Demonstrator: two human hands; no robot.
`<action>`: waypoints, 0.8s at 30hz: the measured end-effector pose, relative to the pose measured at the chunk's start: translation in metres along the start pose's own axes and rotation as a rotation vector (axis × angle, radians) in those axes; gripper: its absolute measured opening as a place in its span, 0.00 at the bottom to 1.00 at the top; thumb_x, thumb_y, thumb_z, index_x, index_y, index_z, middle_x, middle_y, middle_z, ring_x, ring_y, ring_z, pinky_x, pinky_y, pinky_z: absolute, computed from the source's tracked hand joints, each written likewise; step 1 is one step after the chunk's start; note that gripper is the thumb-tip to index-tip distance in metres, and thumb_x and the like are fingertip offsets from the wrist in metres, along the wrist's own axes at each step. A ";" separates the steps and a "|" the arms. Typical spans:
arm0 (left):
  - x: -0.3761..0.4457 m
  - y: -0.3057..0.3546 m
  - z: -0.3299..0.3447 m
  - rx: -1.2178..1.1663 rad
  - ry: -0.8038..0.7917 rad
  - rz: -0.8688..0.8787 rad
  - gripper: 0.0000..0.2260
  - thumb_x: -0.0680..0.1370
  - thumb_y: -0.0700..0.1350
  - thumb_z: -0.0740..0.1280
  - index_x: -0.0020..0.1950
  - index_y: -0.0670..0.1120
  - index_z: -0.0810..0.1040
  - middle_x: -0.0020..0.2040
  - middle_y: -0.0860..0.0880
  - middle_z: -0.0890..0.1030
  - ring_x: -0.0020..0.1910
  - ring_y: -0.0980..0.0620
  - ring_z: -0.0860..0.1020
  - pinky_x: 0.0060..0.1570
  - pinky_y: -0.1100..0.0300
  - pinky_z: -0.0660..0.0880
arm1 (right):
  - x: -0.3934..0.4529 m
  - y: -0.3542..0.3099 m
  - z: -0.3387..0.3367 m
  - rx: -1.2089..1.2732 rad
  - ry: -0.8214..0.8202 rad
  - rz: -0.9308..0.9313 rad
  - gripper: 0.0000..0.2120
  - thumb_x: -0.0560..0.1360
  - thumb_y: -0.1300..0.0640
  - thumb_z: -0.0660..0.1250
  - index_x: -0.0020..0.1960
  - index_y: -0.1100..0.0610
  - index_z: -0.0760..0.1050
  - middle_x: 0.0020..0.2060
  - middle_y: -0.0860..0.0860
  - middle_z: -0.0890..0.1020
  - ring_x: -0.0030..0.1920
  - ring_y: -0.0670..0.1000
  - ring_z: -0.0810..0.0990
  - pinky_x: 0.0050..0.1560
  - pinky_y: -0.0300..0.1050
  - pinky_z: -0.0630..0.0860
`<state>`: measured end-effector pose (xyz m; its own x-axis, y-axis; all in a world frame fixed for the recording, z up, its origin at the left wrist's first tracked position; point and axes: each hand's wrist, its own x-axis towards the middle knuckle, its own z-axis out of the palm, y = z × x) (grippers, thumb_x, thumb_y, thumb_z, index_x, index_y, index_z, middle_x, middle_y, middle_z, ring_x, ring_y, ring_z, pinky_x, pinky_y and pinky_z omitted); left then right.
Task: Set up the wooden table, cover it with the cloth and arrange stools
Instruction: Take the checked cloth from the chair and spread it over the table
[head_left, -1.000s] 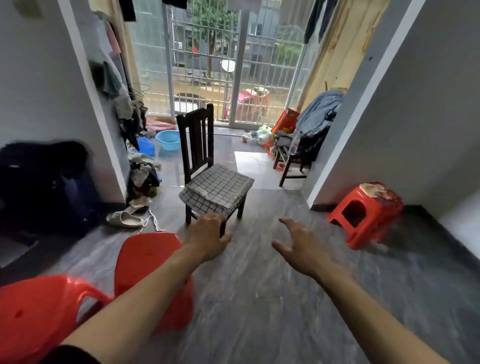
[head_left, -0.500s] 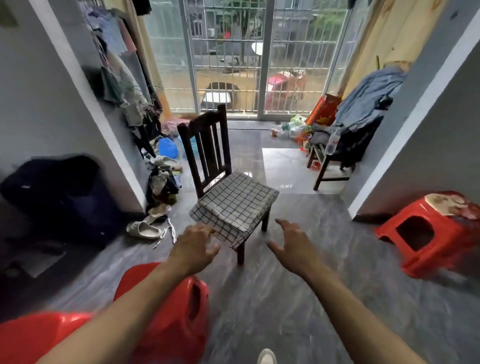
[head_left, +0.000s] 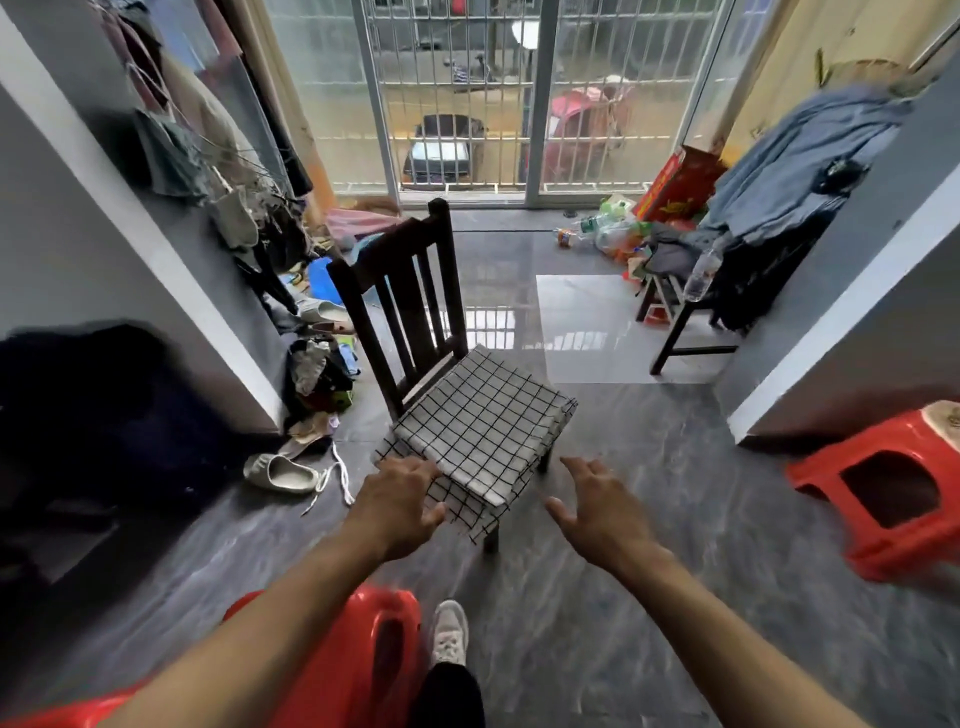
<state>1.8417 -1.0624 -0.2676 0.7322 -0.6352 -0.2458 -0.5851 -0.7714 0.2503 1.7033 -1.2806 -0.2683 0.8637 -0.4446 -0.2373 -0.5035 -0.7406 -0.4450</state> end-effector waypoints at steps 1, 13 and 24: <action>0.016 -0.007 0.002 0.012 -0.017 0.007 0.23 0.77 0.57 0.65 0.70 0.50 0.71 0.69 0.48 0.74 0.68 0.47 0.70 0.67 0.51 0.69 | 0.013 -0.001 0.004 -0.008 -0.005 0.012 0.31 0.76 0.43 0.66 0.76 0.51 0.62 0.71 0.53 0.70 0.71 0.56 0.68 0.67 0.56 0.71; 0.209 -0.113 0.089 -0.069 -0.152 0.132 0.22 0.77 0.60 0.63 0.68 0.52 0.72 0.64 0.52 0.74 0.64 0.50 0.71 0.64 0.55 0.71 | 0.183 -0.026 0.121 0.012 -0.038 0.133 0.30 0.77 0.45 0.66 0.75 0.51 0.64 0.72 0.52 0.69 0.74 0.52 0.62 0.73 0.46 0.62; 0.318 -0.187 0.249 -0.073 -0.224 0.179 0.24 0.76 0.55 0.67 0.70 0.50 0.70 0.66 0.50 0.72 0.66 0.49 0.69 0.65 0.56 0.69 | 0.295 0.019 0.297 0.014 -0.191 0.125 0.31 0.76 0.45 0.67 0.75 0.51 0.63 0.71 0.51 0.68 0.73 0.53 0.62 0.73 0.48 0.62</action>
<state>2.0977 -1.1298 -0.6259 0.5198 -0.7601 -0.3900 -0.6653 -0.6465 0.3733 1.9551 -1.2769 -0.6030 0.7840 -0.4279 -0.4497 -0.6073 -0.6784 -0.4134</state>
